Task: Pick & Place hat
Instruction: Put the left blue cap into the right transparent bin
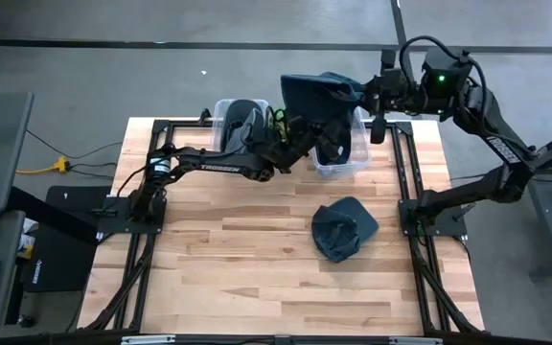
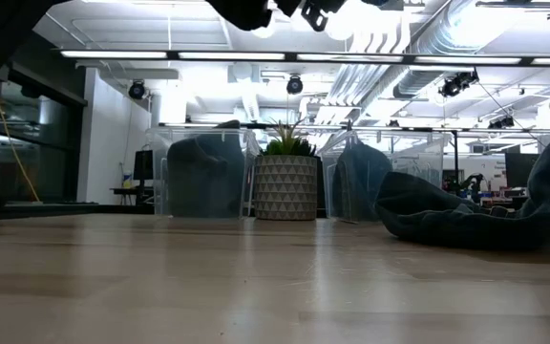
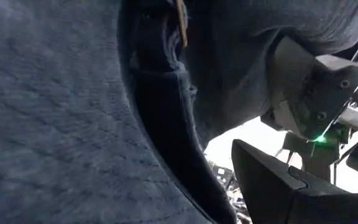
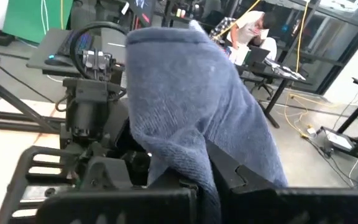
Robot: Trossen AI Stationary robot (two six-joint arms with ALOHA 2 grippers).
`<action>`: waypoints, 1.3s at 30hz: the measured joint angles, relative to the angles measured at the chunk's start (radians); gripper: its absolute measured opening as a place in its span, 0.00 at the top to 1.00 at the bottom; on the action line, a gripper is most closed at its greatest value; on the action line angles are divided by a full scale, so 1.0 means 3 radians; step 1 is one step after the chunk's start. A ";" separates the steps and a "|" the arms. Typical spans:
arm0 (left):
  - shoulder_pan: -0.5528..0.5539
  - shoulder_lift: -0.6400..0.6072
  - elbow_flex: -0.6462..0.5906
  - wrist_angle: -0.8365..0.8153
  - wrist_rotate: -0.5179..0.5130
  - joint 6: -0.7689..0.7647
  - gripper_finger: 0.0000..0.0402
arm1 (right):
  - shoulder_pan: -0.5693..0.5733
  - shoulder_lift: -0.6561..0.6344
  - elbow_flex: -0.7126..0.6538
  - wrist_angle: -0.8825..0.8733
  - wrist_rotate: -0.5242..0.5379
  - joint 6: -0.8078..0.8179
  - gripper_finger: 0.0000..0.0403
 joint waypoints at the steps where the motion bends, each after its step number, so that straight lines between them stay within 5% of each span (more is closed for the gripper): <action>1: 0.0000 0.0000 0.0000 -0.0002 -0.0002 0.0009 0.49 | 0.0001 -0.0013 0.0000 -0.0004 0.0005 0.0033 1.00; 39: 0.0070 0.0000 -0.0001 -0.0011 -0.0013 -0.0171 0.49 | 0.0001 -0.0182 0.0000 -0.0939 -0.0287 0.0487 1.00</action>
